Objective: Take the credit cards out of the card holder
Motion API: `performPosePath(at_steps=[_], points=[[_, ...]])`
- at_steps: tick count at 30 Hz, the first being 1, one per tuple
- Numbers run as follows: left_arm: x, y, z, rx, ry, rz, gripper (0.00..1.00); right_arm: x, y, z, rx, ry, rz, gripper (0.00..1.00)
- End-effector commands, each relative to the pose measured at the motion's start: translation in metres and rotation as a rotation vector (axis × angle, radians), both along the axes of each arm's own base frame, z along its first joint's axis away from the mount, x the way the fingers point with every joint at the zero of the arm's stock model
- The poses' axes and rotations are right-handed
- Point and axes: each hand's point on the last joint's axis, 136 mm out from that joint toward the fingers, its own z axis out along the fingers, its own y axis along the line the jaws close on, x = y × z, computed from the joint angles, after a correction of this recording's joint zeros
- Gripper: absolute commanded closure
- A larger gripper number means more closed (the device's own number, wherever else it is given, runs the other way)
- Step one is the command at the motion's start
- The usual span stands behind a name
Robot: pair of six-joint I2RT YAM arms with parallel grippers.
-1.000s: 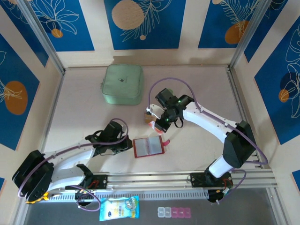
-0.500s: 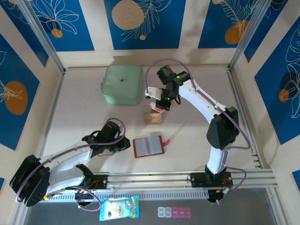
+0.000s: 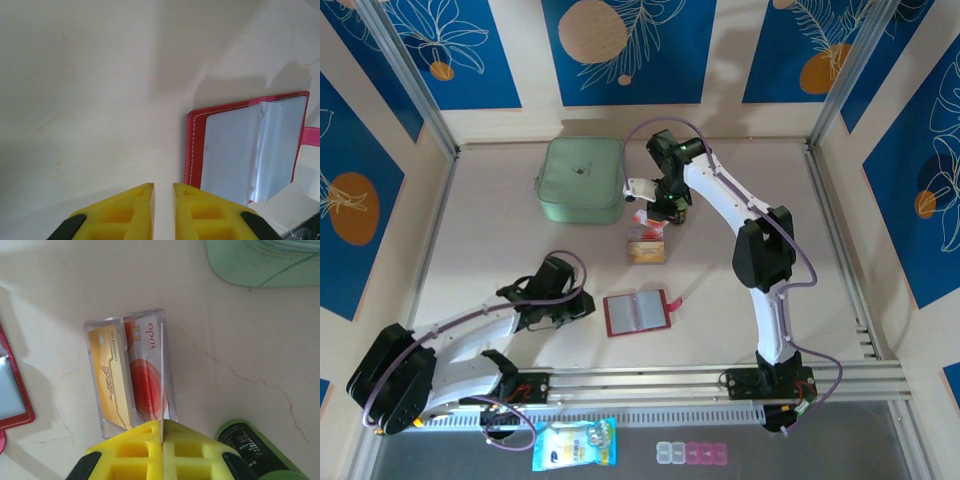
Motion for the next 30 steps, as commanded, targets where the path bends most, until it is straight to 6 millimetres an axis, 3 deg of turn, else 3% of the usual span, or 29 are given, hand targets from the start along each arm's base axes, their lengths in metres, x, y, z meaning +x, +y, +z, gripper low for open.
performPosePath(at_steps=[1,17,23,30], points=[[0.005,0.003,0.000,0.011,-0.010,-0.007,0.84,-0.005,0.001,-0.001,0.004,0.036,0.038,0.96],[0.005,0.009,-0.006,0.014,0.011,0.007,0.83,-0.009,0.011,-0.040,-0.034,0.103,0.044,0.89],[0.006,0.010,-0.003,0.013,0.009,0.004,0.82,-0.008,0.014,-0.035,-0.027,0.087,0.033,0.82],[0.011,0.016,0.003,0.029,-0.027,0.013,0.77,0.001,0.011,-0.010,-0.002,-0.001,-0.028,0.81]])
